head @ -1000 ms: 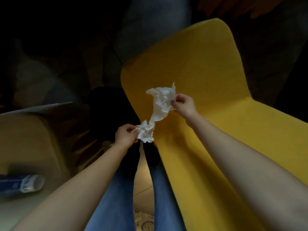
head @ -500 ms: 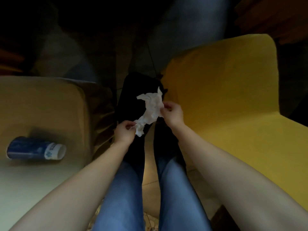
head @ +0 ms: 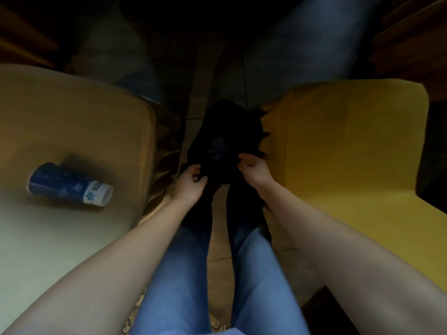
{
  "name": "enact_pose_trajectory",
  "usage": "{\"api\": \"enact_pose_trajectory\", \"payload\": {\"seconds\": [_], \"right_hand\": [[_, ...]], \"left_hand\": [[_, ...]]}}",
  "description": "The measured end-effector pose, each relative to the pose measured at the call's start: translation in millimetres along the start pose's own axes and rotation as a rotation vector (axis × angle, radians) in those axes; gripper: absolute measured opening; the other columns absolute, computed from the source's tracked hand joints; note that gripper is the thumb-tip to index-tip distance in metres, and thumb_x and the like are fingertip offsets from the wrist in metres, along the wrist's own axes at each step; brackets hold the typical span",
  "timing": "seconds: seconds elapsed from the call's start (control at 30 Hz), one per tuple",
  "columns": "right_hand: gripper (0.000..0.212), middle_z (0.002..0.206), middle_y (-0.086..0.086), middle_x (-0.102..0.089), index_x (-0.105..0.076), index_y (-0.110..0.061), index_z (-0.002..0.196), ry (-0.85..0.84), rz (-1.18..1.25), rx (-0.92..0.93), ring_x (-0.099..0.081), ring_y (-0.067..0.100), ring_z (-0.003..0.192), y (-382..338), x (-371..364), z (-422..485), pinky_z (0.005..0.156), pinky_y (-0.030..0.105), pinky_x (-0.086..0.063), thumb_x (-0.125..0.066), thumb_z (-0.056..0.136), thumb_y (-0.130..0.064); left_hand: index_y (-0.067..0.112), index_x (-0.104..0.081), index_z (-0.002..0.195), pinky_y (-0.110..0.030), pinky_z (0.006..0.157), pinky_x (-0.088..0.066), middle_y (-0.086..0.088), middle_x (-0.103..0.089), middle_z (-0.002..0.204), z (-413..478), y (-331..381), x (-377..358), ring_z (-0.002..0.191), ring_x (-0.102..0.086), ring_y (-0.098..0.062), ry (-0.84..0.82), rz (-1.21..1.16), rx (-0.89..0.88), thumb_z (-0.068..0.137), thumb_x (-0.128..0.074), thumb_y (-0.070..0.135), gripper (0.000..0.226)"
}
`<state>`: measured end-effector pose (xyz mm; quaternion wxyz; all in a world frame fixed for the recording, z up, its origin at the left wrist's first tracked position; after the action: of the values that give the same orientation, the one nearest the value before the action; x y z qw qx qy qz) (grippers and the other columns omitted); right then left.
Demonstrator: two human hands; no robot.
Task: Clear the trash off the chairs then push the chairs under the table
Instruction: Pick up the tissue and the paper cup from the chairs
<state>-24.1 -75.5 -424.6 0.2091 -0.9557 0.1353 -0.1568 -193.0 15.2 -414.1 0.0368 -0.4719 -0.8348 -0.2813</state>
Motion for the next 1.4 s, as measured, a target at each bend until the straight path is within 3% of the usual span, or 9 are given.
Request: {"api": "enact_pose_trajectory", "payload": {"seconds": [0.13,0.3,0.43,0.57,0.73,0.97,1.07,1.17,1.4], "right_hand": [[0.029,0.117,0.014,-0.062,-0.059,-0.009,0.121,-0.027,-0.069,0.032,-0.058,0.026,0.104,-17.3,-20.2,-5.8,0.087,0.034,-0.047,-0.051,0.094,-0.013],[0.012,0.087,0.0,-0.065,-0.064,-0.019,0.097,-0.13,-0.176,0.032,-0.063,0.017,0.083,-33.0,-63.8,-16.3,0.069,0.024,-0.048,-0.055,0.091,-0.015],[0.014,0.089,0.007,-0.067,-0.063,-0.025,0.084,-0.251,-0.218,0.038,-0.064,0.018,0.08,-51.1,-111.6,-31.4,0.071,0.027,-0.051,-0.055,0.09,-0.015],[0.012,0.094,0.004,-0.067,-0.065,-0.024,0.091,-0.338,-0.249,0.035,-0.062,0.011,0.078,-72.9,-163.7,-46.1,0.053,0.01,-0.042,-0.053,0.093,-0.019],[0.029,0.122,0.013,-0.062,-0.057,-0.009,0.122,-0.524,-0.35,-0.097,-0.06,0.025,0.109,-80.0,-226.3,-71.2,0.058,0.016,-0.044,-0.049,0.097,-0.022],[0.038,0.137,0.014,-0.051,-0.044,-0.013,0.137,-0.622,-0.369,-0.254,-0.049,0.029,0.126,-75.7,-278.8,-89.9,0.103,0.04,-0.041,-0.043,0.1,-0.02],[0.037,0.133,0.014,-0.052,-0.045,-0.011,0.135,-0.566,-0.34,-0.282,-0.05,0.027,0.123,-72.7,-291.0,-84.9,0.104,0.04,-0.042,-0.043,0.099,-0.018],[0.036,0.112,0.009,-0.057,-0.046,-0.008,0.133,-0.512,-0.194,-0.301,-0.053,0.022,0.107,-75.0,-299.9,-77.8,0.096,0.033,-0.044,-0.045,0.098,-0.015],[0.034,0.11,0.013,-0.06,-0.055,-0.004,0.127,-0.254,-0.006,-0.2,-0.059,0.023,0.1,-64.9,-285.2,-52.9,0.085,0.03,-0.048,-0.054,0.095,-0.016]], "left_hand": [[0.013,-0.056,0.119,-0.029,0.089,-0.046,-0.005,-0.063,0.111,-9.0,-1.1,30.3,0.104,-0.059,-0.019,0.126,-0.042,-0.073,0.09,-0.056,0.014,0.029],[0.017,-0.061,0.107,-0.023,0.081,-0.047,0.003,-0.065,0.098,-18.6,7.4,96.7,0.094,-0.061,-0.013,0.247,-0.092,-0.221,0.091,-0.055,0.017,0.017],[0.02,-0.063,0.109,-0.015,0.078,-0.044,0.005,-0.065,0.102,-29.7,-10.8,185.3,0.094,-0.06,-0.009,0.568,-0.08,-0.226,0.091,-0.055,0.016,0.02],[0.009,-0.06,0.116,-0.026,0.087,-0.043,-0.012,-0.063,0.113,-32.7,-54.5,254.8,0.103,-0.059,-0.024,0.767,-0.092,-0.131,0.089,-0.057,0.013,0.027],[0.007,-0.044,0.132,-0.041,0.105,-0.034,-0.021,-0.045,0.134,-18.1,-119.1,295.8,0.123,-0.043,-0.038,0.638,0.051,0.085,0.087,-0.061,0.022,0.05],[0.008,-0.037,0.138,-0.042,0.105,-0.034,-0.017,-0.043,0.14,-12.2,-155.6,300.5,0.128,-0.042,-0.035,0.492,0.005,0.111,0.091,-0.053,0.014,0.051],[0.007,-0.036,0.139,-0.039,0.105,-0.033,-0.018,-0.038,0.141,-12.0,-160.4,303.6,0.127,-0.041,-0.035,0.52,0.022,0.101,0.091,-0.055,0.015,0.053],[0.006,-0.044,0.135,-0.04,0.102,-0.038,-0.02,-0.046,0.133,-9.0,-165.3,309.5,0.118,-0.048,-0.037,0.549,0.071,0.097,0.09,-0.057,0.018,0.049],[0.005,-0.068,0.105,-0.037,0.087,-0.048,-0.02,-0.068,0.105,-2.4,-173.7,304.3,0.098,-0.063,-0.034,0.557,-0.107,0.171,0.086,-0.06,0.01,0.021]]}}
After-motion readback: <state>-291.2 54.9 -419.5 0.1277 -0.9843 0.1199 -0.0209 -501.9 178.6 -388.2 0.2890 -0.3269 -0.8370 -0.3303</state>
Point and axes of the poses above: each hand's wrist, its own z-axis towards the middle knuckle, its own x-axis out of the back of the hand, y = z × x, the point moved 6 cm from there along z, towards the middle knuckle
